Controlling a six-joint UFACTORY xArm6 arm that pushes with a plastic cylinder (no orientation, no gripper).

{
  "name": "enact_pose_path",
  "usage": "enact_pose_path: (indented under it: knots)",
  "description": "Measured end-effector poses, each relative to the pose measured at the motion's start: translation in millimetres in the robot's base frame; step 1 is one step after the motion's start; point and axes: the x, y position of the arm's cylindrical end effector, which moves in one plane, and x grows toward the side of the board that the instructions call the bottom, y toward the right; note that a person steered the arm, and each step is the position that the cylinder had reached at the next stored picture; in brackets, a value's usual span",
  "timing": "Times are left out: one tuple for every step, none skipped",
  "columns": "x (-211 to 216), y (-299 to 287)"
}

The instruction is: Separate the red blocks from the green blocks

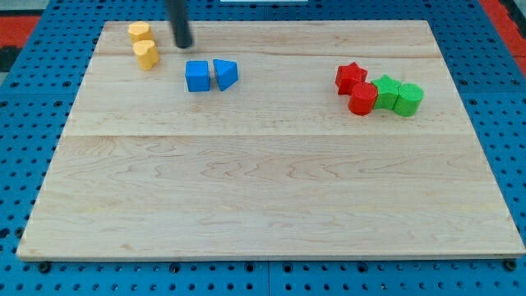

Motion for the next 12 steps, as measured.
enact_pose_path:
  knots:
    - [20, -54]
    - [21, -62]
    - [12, -91]
    - [3, -65]
    - [9, -4]
    - [11, -1]
    - [-12, 101]
    - [20, 157]
    - [42, 187]
    - [34, 224]
    - [58, 234]
    - [93, 234]
